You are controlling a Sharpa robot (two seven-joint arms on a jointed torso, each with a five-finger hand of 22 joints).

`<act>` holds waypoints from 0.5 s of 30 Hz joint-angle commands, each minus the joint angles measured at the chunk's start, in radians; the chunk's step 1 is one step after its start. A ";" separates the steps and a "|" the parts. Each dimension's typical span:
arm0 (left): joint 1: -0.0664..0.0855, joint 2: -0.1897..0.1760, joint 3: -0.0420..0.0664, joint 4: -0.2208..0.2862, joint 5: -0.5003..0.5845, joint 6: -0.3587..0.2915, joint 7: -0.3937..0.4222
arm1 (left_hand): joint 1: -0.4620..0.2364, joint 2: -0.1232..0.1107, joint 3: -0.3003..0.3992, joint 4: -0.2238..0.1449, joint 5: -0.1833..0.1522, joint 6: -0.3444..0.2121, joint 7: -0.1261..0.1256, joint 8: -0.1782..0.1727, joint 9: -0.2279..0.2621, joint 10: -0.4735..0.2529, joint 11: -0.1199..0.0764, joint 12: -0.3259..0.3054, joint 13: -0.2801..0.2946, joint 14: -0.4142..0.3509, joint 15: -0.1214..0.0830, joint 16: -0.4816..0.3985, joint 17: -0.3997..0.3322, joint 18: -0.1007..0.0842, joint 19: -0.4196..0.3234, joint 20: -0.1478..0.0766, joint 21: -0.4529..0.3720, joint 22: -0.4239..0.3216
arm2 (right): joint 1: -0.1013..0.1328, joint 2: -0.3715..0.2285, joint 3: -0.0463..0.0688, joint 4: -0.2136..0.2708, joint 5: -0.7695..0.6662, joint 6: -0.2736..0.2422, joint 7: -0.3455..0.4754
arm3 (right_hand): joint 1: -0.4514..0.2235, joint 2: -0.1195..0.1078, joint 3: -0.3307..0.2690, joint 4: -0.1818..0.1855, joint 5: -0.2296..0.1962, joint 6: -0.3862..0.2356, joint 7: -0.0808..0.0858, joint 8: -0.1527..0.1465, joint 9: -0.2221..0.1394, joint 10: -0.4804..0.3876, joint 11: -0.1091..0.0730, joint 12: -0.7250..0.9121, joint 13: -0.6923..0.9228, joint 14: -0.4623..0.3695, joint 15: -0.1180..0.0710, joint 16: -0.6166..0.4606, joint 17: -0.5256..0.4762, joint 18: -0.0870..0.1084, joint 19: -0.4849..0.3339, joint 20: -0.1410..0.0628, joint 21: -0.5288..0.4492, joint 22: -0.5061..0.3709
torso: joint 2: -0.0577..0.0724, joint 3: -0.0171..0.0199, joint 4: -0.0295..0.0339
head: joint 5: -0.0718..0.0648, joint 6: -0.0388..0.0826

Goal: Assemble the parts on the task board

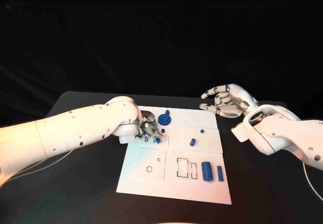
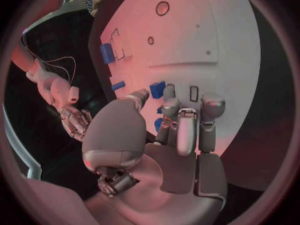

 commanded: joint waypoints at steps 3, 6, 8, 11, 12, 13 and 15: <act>0.001 0.001 0.000 0.000 0.021 0.022 -0.001 | 0.043 0.018 0.025 0.000 0.003 -0.008 -0.002 0.007 0.015 -0.002 -0.008 -0.001 0.002 0.044 -0.009 -0.002 0.118 -0.017 0.003 -0.004 0.005 0.004 | 0.000 0.002 0.000 -0.002 -0.013 0.027 -0.010 | 0.012 0.001 0.000 0.003 0.007 -0.007 0.003 0.001 -0.002 -0.003 0.001 -0.003 -0.002 0.069 0.004 0.001 0.129 0.004 -0.001 0.004 -0.006 -0.002 | 0.000 0.0000 0.0005 | 0.001 0.000; 0.001 0.000 0.000 0.002 0.035 0.026 -0.002 | 0.084 0.029 0.056 -0.001 0.002 -0.011 -0.005 0.010 0.030 -0.001 -0.011 0.001 0.005 0.046 -0.012 0.000 0.123 -0.017 0.004 -0.005 0.008 0.008 | 0.000 0.004 0.000 -0.004 -0.022 0.027 -0.018 | 0.012 0.001 0.000 0.003 0.007 -0.007 0.003 0.001 -0.002 -0.003 0.001 -0.003 -0.002 0.069 0.004 0.001 0.129 0.004 -0.001 0.004 -0.006 -0.002 | 0.000 0.0000 0.0003 | 0.000 -0.001; 0.000 -0.001 0.000 0.003 0.046 0.028 -0.003 | 0.103 0.036 0.075 -0.002 0.003 -0.011 -0.007 0.015 0.041 -0.006 -0.013 -0.005 -0.005 0.048 -0.014 0.002 0.127 -0.017 0.004 -0.006 0.009 0.010 | 0.000 0.005 0.000 -0.005 -0.028 0.026 -0.026 | 0.014 0.001 0.001 0.003 0.007 -0.007 0.003 0.001 -0.002 -0.003 0.001 -0.002 -0.002 0.069 0.004 0.001 0.129 0.004 -0.001 0.004 -0.007 -0.003 | 0.001 0.0002 0.0004 | 0.000 -0.002; 0.000 -0.004 0.000 0.004 0.063 0.026 -0.003 | 0.129 0.034 0.121 0.000 0.003 -0.011 -0.019 0.059 0.098 0.003 -0.023 0.001 0.004 0.050 -0.020 0.004 0.133 -0.018 0.006 -0.011 0.014 0.017 | 0.000 0.008 0.000 -0.008 -0.034 0.025 -0.036 | 0.014 0.001 0.001 0.002 0.007 -0.007 0.003 0.001 -0.002 -0.003 0.001 -0.002 -0.001 0.068 0.004 0.000 0.128 0.004 -0.002 0.004 -0.008 -0.003 | 0.000 0.0005 -0.0001 | 0.001 -0.002; 0.000 -0.005 0.000 0.005 0.071 0.023 -0.003 | 0.139 0.033 0.144 0.000 0.003 -0.015 -0.022 0.079 0.127 0.008 -0.027 0.004 0.009 0.052 -0.024 0.006 0.137 -0.019 0.009 -0.014 0.017 0.022 | 0.000 0.008 0.000 -0.009 -0.035 0.025 -0.040 | 0.014 0.001 0.001 0.002 0.007 -0.007 0.003 0.001 -0.002 -0.003 0.001 -0.002 -0.001 0.068 0.004 0.000 0.128 0.004 -0.002 0.004 -0.008 -0.003 | 0.000 0.0003 -0.0002 | 0.002 -0.002; 0.000 -0.006 0.000 0.005 0.075 0.021 -0.003 | 0.142 0.031 0.161 -0.001 0.003 -0.020 -0.025 0.091 0.147 0.012 -0.028 0.008 0.014 0.053 -0.026 0.007 0.140 -0.020 0.012 -0.015 0.020 0.027 | 0.000 0.009 0.000 -0.010 -0.036 0.024 -0.041 | 0.014 0.001 0.001 0.002 0.007 -0.007 0.003 0.001 -0.002 -0.003 0.001 -0.002 -0.001 0.068 0.004 0.000 0.128 0.004 -0.002 0.004 -0.008 -0.003 | 0.000 0.0002 0.0001 | 0.001 -0.001; 0.000 -0.009 0.000 0.005 0.088 0.014 -0.004 | 0.143 0.030 0.174 -0.002 0.002 -0.022 -0.026 0.102 0.163 0.017 -0.030 0.011 0.019 0.055 -0.027 0.008 0.143 -0.021 0.014 -0.017 0.022 0.030 | 0.000 0.009 0.000 -0.012 -0.037 0.023 -0.048 | 0.015 0.001 0.001 0.002 0.008 -0.006 0.003 0.002 -0.002 -0.002 0.001 -0.001 -0.001 0.068 0.004 -0.001 0.126 0.005 -0.003 0.004 -0.010 -0.004 | 0.001 0.0004 0.0008 | 0.001 -0.002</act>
